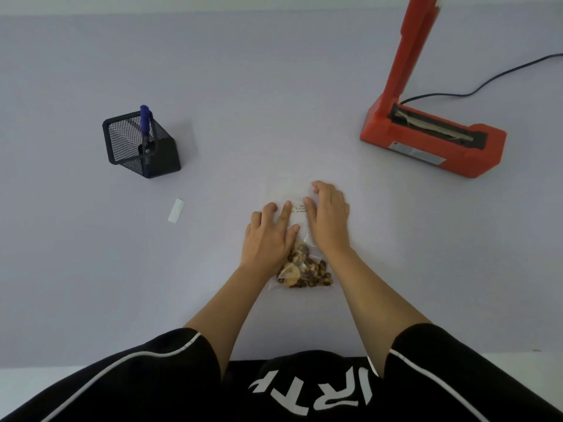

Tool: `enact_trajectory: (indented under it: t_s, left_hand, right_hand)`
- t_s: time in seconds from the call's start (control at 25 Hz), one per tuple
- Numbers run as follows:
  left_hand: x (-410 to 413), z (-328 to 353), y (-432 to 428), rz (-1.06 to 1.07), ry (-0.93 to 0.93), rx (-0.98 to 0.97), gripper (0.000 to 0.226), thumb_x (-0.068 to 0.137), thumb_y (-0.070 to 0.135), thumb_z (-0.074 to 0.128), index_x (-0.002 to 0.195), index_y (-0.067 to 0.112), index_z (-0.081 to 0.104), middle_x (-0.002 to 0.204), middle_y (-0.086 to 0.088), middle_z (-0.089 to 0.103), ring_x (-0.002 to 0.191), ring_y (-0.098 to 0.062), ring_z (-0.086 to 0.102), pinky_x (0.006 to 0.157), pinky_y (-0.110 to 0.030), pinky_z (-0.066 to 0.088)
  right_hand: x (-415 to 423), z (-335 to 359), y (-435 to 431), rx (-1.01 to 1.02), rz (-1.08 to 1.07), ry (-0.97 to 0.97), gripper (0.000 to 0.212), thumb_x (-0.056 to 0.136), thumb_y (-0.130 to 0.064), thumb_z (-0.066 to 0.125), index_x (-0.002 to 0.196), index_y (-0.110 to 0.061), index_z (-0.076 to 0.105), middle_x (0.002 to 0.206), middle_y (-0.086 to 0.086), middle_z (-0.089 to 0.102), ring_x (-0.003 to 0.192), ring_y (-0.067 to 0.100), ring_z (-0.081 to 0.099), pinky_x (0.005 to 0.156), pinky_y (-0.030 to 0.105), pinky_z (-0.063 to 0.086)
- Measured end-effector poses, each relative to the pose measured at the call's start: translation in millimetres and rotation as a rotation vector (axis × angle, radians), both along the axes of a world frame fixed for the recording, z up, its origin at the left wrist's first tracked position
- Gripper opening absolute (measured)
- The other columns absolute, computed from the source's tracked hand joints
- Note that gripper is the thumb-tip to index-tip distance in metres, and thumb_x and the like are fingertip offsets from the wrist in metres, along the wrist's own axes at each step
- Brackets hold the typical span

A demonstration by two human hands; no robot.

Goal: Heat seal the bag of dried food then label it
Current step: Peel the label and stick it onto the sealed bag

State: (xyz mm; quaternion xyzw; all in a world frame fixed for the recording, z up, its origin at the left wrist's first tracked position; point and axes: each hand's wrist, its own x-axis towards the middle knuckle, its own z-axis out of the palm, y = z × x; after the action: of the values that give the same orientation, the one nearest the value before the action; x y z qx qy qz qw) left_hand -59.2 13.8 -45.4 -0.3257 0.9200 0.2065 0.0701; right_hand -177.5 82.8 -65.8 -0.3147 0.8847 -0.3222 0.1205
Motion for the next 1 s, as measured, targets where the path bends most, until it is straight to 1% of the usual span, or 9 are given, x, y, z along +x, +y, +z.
enact_trajectory:
  t_s: [0.08, 0.2, 0.32, 0.44, 0.52, 0.6, 0.72, 0.8, 1.0]
  left_hand:
    - [1, 1, 0, 0.026, 0.007, 0.018, 0.067, 0.091, 0.051, 0.015, 0.144, 0.014, 0.032, 0.135, -0.013, 0.041, 0.11, -0.031, 0.044, 0.09, -0.041, 0.043]
    - [3, 1, 2, 0.006, -0.005, -0.006, 0.064, 0.091, 0.051, 0.015, 0.143, 0.018, 0.035, 0.134, -0.013, 0.043, 0.108, -0.031, 0.045, 0.088, -0.041, 0.044]
    - [1, 6, -2, 0.028, -0.01, 0.082, 0.06, 0.097, 0.046, 0.023, 0.146, 0.012, 0.026, 0.137, -0.013, 0.037, 0.113, -0.031, 0.041, 0.094, -0.04, 0.041]
    - [10, 25, -8, 0.041, 0.108, 0.137, 0.057, 0.099, 0.037, 0.034, 0.147, 0.009, 0.021, 0.137, -0.014, 0.036, 0.119, -0.03, 0.04, 0.097, -0.039, 0.041]
    - [27, 36, -13, 0.155, 0.183, 0.141, 0.054, 0.099, 0.033, 0.038, 0.146, 0.01, 0.025, 0.134, -0.014, 0.039, 0.119, -0.027, 0.042, 0.096, -0.034, 0.041]
    - [45, 42, -10, 0.312, 0.172, 0.183, 0.052, 0.099, 0.032, 0.038, 0.145, 0.011, 0.028, 0.128, -0.014, 0.045, 0.114, -0.025, 0.047, 0.094, -0.031, 0.041]
    - [59, 40, 14, 0.438, 0.085, 0.341, 0.049, 0.097, 0.034, 0.041, 0.141, 0.011, 0.037, 0.107, -0.013, 0.057, 0.097, -0.024, 0.055, 0.08, -0.027, 0.041]
    - [57, 39, 32, 0.509, 0.104, 0.445, 0.048, 0.096, 0.033, 0.047, 0.137, 0.009, 0.043, 0.103, -0.011, 0.063, 0.094, -0.022, 0.057, 0.079, -0.025, 0.038]
    - [44, 42, 41, 0.758, 0.204, 0.661, 0.048, 0.092, 0.021, 0.055, 0.138, 0.012, 0.044, 0.106, -0.001, 0.066, 0.097, -0.015, 0.059, 0.091, -0.025, 0.044]
  right_hand:
    - [0, 1, 0, -0.017, -0.016, 0.016, 0.026, 0.094, -0.016, 0.048, 0.118, -0.007, 0.053, 0.112, 0.01, 0.06, 0.105, 0.027, 0.052, 0.09, 0.047, 0.042]
    - [0, 1, 0, 0.014, 0.017, 0.029, 0.029, 0.093, -0.02, 0.051, 0.119, -0.008, 0.051, 0.115, 0.009, 0.06, 0.107, 0.026, 0.051, 0.09, 0.041, 0.039]
    - [-2, 7, -3, 0.031, -0.003, -0.04, 0.026, 0.097, -0.014, 0.041, 0.119, -0.006, 0.052, 0.118, 0.011, 0.059, 0.109, 0.029, 0.052, 0.091, 0.041, 0.039]
    - [-8, 38, 4, -0.101, -0.013, -0.133, 0.024, 0.098, -0.016, 0.04, 0.115, -0.007, 0.053, 0.112, 0.01, 0.061, 0.103, 0.023, 0.055, 0.088, 0.029, 0.043]
    - [-4, 59, 23, -0.18, -0.072, -0.122, 0.019, 0.097, -0.016, 0.044, 0.111, -0.008, 0.054, 0.104, 0.006, 0.062, 0.093, 0.016, 0.056, 0.08, 0.021, 0.04]
    - [13, 69, 51, -0.169, -0.139, -0.169, 0.019, 0.094, -0.016, 0.049, 0.112, -0.008, 0.053, 0.104, 0.005, 0.059, 0.09, 0.015, 0.055, 0.077, 0.024, 0.043]
    - [44, 56, 87, 0.062, -0.163, -0.337, 0.044, 0.09, -0.025, 0.058, 0.127, -0.005, 0.043, 0.123, 0.011, 0.047, 0.111, 0.023, 0.05, 0.095, 0.034, 0.044]
    - [56, 48, 92, 0.13, -0.144, -0.437, 0.06, 0.087, -0.03, 0.062, 0.135, -0.004, 0.036, 0.13, 0.013, 0.042, 0.118, 0.025, 0.046, 0.1, 0.036, 0.042]
    - [55, 50, 67, 0.094, -0.146, -0.586, 0.066, 0.081, -0.019, 0.071, 0.137, -0.007, 0.037, 0.126, 0.013, 0.049, 0.102, 0.016, 0.049, 0.085, 0.022, 0.04]
